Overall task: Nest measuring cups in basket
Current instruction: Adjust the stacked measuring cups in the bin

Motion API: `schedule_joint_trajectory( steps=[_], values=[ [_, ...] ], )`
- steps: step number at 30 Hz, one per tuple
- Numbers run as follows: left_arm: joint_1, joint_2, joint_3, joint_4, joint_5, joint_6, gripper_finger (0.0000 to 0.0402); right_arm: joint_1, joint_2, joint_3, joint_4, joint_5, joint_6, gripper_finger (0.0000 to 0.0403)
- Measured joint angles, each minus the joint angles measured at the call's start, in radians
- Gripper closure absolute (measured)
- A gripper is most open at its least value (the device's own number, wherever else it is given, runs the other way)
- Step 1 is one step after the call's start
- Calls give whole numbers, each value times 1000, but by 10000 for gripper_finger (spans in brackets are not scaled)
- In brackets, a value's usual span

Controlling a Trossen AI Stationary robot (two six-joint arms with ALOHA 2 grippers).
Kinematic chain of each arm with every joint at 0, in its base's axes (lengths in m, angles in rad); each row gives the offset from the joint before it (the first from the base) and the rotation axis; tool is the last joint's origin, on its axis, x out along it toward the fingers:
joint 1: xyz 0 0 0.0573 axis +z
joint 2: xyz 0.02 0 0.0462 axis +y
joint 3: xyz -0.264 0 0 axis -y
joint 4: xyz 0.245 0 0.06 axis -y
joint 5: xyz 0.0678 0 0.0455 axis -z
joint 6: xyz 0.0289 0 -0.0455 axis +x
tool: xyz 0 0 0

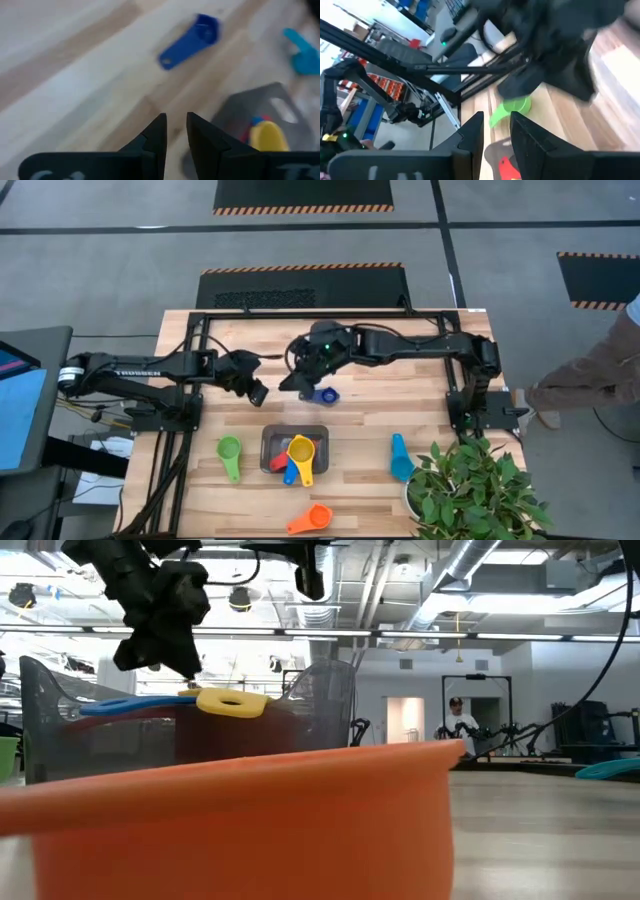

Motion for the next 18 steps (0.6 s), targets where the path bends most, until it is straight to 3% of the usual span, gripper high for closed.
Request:
schedule_joint_trajectory(
  steps=[5,13,18],
  values=[
    [-126,0,0,196,-17,3,340,-19,-24,0,-47,-87,-71,284],
    [-382,5,0,414,-211,-5,340,-16,-84,0,-170,-152,-188,284],
    [-484,75,1,613,-344,-16,340,-14,-134,0,-175,-168,-227,284]
  ],
)
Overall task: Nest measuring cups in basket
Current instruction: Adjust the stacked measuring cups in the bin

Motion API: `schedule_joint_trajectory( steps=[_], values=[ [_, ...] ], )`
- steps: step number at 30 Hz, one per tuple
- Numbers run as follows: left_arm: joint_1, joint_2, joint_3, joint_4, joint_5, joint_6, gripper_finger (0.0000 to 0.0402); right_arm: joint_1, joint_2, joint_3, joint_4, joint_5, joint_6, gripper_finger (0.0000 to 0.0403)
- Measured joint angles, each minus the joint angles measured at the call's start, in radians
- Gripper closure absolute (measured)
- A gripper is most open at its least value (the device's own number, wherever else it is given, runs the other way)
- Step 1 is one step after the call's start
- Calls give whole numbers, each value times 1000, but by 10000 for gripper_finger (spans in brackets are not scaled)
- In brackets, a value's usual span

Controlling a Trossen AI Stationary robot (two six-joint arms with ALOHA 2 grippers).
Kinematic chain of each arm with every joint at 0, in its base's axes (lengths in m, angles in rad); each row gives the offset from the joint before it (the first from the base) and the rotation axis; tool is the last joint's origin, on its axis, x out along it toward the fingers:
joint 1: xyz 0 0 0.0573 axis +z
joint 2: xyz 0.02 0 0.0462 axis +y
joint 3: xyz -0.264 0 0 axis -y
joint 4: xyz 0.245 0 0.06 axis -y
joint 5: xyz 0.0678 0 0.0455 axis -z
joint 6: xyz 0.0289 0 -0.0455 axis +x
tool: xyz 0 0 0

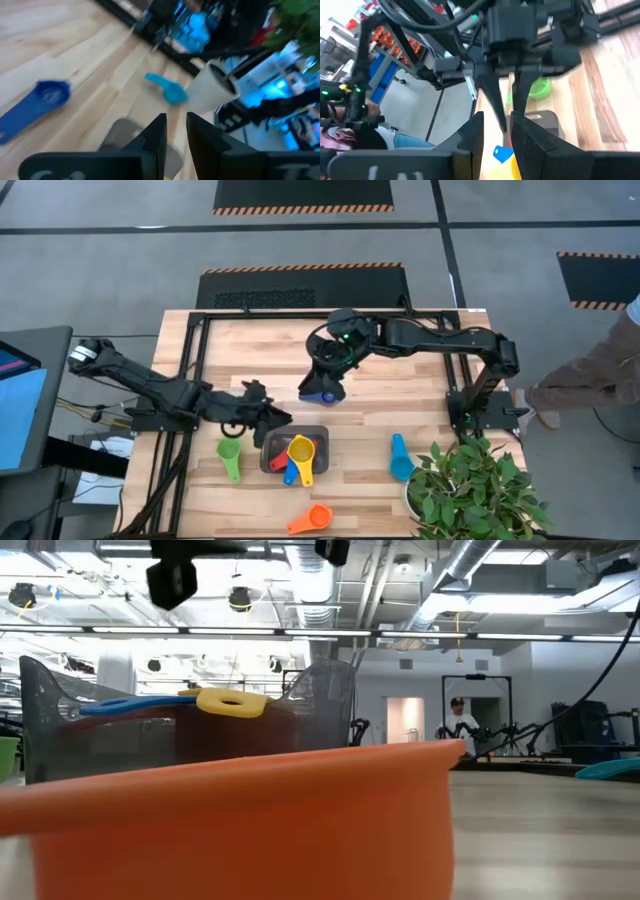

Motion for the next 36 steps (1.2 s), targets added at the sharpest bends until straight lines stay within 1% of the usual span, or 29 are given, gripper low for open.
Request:
schedule_joint_trajectory(
  steps=[2,5,8,10,13,16,18,21,24,27,32,36],
  values=[
    [-23,44,0,82,-26,12,340,2,-19,0,-5,0,-5,284],
    [-35,111,0,220,-30,24,340,14,-55,0,-12,1,-44,285],
    [-33,169,0,315,16,26,340,39,-104,0,-38,0,-118,285],
    [-30,201,0,379,28,20,340,57,-137,0,-75,3,-152,285],
    [-30,228,2,468,11,62,340,88,-186,0,-130,57,-166,285],
    [-31,247,52,453,6,124,340,120,-237,0,-208,186,-167,285],
    [-31,256,106,413,6,167,340,142,-272,0,-273,308,-167,285],
    [-32,270,189,310,5,212,340,181,-324,-1,-368,509,-155,285],
    [-29,278,251,207,-14,251,340,229,-389,-62,-413,675,-122,285],
    [-27,284,269,122,-52,260,340,270,-454,-180,-415,801,-41,285],
    [-27,303,271,64,-92,203,340,302,-560,-430,-359,979,173,285],
    [-27,303,271,53,-92,159,340,299,-629,-598,-248,1000,284,285]
  ],
)
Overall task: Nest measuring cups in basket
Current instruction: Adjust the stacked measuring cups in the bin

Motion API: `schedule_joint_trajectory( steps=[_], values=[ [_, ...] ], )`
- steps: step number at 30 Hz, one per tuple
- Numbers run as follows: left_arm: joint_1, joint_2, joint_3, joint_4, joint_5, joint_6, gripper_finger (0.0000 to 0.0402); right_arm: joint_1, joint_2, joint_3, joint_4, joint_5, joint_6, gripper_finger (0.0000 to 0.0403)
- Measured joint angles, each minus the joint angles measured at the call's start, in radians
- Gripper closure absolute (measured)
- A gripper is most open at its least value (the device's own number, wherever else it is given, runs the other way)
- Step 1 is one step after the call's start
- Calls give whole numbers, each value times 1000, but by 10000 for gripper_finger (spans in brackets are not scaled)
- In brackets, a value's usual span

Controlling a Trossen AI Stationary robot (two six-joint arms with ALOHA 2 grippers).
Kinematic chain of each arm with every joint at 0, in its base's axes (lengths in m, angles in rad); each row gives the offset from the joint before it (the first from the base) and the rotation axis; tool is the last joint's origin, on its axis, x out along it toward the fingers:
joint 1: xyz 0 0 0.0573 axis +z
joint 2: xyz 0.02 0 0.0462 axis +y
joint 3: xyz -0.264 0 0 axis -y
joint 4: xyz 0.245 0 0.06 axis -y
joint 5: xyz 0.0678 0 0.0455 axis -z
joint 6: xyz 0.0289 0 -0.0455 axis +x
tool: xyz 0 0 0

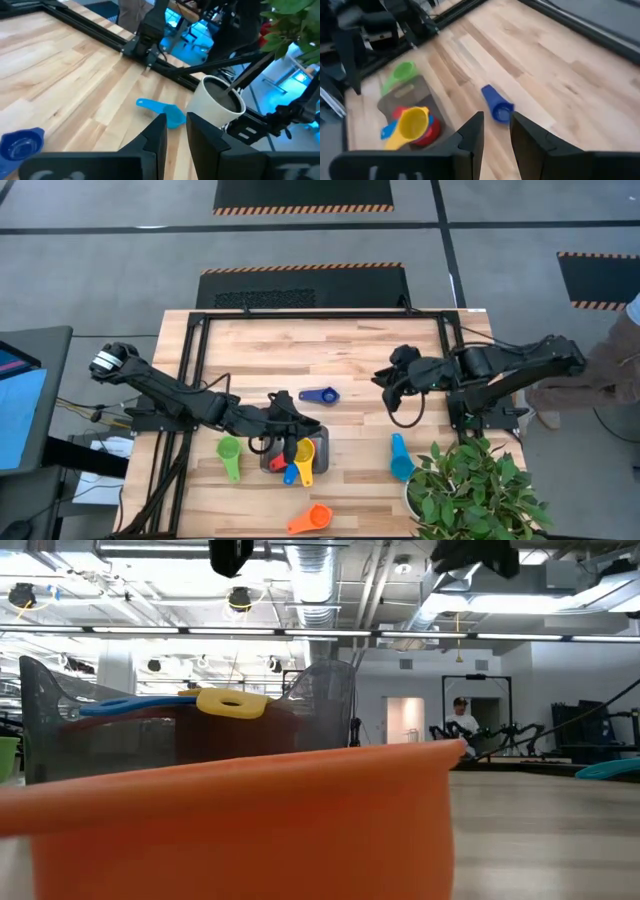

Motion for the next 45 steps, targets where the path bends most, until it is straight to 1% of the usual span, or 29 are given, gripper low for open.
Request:
schedule_joint_trajectory(
  steps=[2,5,8,9,10,12,13,15,18,22,25,28,30,35,36,38,40,45],
  values=[
    [0,0,0,5,7,-1,340,-2,-22,-62,59,2,29,285],
    [0,10,0,37,80,-39,340,-12,-24,-122,138,-6,47,285],
    [-1,63,-2,103,137,-60,340,-29,-3,-133,154,-11,60,285],
    [-1,95,4,156,156,-60,340,-36,9,-131,173,-21,61,285],
    [-1,129,22,187,162,-58,340,-41,18,-132,180,-36,61,285],
    [-1,193,64,192,164,-41,340,-55,27,-134,212,-53,54,285],
    [-2,222,94,175,166,-26,340,-60,36,-130,249,-57,44,285],
    [-3,283,172,121,172,-4,340,-69,39,-132,259,-57,26,285],
    [-3,349,296,-90,199,21,340,-85,38,-133,270,-58,9,285],
    [-13,420,450,-417,251,13,340,-93,34,-132,257,-58,5,285],
    [-45,449,547,-576,265,1,340,-92,34,-132,240,-62,5,285],
    [-74,467,605,-673,289,-43,340,-92,37,-132,225,-90,5,285],
    [-88,466,608,-693,298,-84,340,-88,38,-133,218,-109,6,285],
    [-113,493,583,-706,323,-129,340,-76,37,-133,235,-111,13,285],
    [-119,504,582,-693,334,-126,340,-76,37,-133,235,-112,25,285],
    [-128,520,577,-720,366,-103,340,-76,37,-133,235,-113,40,285],
    [-134,545,579,-663,414,-72,340,-77,37,-132,234,-112,40,285],
    [-137,576,578,-686,421,-7,340,-79,37,-132,248,-111,59,285]
  ],
)
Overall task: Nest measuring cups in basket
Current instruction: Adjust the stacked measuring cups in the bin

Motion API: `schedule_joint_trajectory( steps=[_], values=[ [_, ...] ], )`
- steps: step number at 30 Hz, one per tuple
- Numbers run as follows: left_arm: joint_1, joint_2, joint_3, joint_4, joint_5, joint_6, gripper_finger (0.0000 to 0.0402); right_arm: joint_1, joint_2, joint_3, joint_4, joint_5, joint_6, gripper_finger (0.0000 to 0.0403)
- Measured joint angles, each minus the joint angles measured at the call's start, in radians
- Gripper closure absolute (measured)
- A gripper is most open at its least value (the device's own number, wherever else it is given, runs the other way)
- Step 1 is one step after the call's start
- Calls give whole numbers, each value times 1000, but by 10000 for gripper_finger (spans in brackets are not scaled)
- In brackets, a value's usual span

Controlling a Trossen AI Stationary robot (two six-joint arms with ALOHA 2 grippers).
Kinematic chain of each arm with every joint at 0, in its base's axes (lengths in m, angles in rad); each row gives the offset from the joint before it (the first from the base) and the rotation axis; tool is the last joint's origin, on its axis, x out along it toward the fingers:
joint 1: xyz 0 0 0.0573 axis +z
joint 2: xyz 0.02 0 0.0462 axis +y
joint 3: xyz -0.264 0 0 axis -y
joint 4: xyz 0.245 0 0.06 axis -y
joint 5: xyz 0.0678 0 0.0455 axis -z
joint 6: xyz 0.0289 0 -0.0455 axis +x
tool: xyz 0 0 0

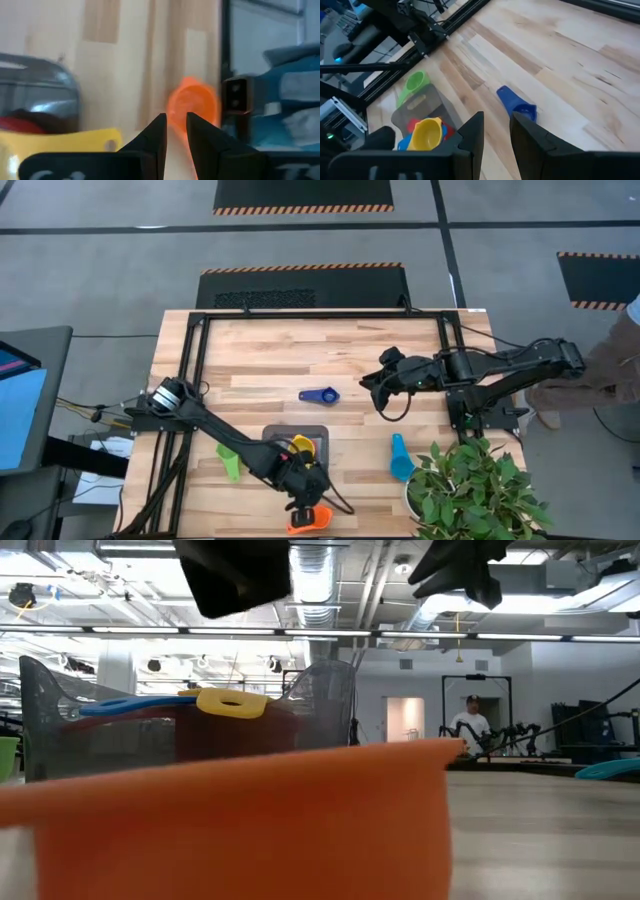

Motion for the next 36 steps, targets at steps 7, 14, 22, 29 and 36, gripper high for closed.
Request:
schedule_joint_trajectory(
  steps=[7,14,22,29,36],
  values=[
    [19,32,2,-2,-48,49,340,0,0,0,5,1,1,285],
    [21,65,5,-32,-59,58,340,0,0,0,8,1,3,285],
    [15,63,5,-265,-61,-46,340,10,0,0,4,1,2,285],
    [11,63,56,-457,-57,-117,340,9,0,0,1,1,1,285],
    [10,60,193,-764,-165,-190,340,9,0,0,-9,1,-1,285]
  ],
)
